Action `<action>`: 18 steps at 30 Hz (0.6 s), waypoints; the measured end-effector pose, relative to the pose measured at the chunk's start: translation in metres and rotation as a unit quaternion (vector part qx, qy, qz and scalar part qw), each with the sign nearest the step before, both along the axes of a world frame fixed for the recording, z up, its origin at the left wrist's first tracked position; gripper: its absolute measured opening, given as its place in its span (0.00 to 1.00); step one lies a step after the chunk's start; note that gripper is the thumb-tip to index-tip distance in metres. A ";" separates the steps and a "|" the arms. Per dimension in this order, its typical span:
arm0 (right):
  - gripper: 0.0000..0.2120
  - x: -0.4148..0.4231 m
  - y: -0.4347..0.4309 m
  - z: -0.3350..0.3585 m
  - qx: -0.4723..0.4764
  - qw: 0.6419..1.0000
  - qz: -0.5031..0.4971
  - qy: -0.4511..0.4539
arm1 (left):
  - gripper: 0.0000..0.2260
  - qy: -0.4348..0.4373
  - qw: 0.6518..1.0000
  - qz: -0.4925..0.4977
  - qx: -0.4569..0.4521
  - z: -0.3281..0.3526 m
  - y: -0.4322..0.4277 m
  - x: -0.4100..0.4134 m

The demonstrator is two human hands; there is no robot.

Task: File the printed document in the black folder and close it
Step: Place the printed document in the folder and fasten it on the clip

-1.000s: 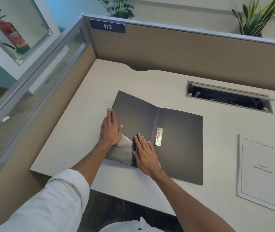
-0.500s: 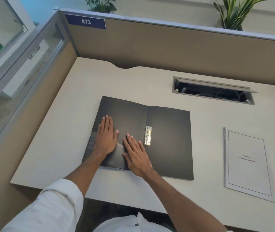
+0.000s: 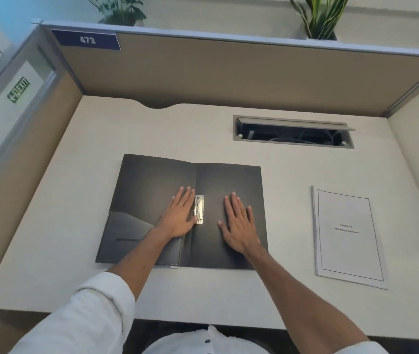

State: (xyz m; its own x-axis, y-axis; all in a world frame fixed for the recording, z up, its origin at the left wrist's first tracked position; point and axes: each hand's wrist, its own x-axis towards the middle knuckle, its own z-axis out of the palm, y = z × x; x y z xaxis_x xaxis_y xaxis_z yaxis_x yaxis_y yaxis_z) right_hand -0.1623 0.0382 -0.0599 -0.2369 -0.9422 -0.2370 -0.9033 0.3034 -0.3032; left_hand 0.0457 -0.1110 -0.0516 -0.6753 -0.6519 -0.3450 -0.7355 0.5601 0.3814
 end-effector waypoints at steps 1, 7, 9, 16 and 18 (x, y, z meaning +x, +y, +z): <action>0.37 -0.002 -0.001 0.000 0.013 1.000 0.007 -0.003 | 0.41 -0.009 1.000 -0.002 0.005 -0.002 0.000 -0.002; 0.37 -0.003 -0.007 -0.008 0.054 0.998 0.022 -0.021 | 0.44 -0.031 0.998 -0.012 0.052 -0.003 -0.010 -0.001; 0.37 -0.004 -0.007 -0.012 0.055 0.998 0.024 -0.022 | 0.45 -0.036 0.997 -0.022 0.059 -0.001 -0.013 0.001; 0.37 -0.001 -0.008 -0.016 0.063 0.998 0.017 -0.015 | 0.47 -0.022 0.998 -0.010 0.054 0.002 -0.008 0.003; 0.37 0.001 -0.008 -0.016 0.064 0.998 0.014 -0.017 | 0.47 -0.019 0.997 -0.009 0.070 0.003 -0.011 0.003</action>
State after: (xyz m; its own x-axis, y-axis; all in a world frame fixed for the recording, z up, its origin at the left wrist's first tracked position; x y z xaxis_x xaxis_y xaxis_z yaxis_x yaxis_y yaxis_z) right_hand -0.1614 0.0303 -0.0755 -0.2010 -0.9094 -0.3641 -0.9016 0.3171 -0.2942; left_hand 0.0490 -0.1217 -0.0484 -0.6715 -0.5828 -0.4576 -0.7409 0.5165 0.4293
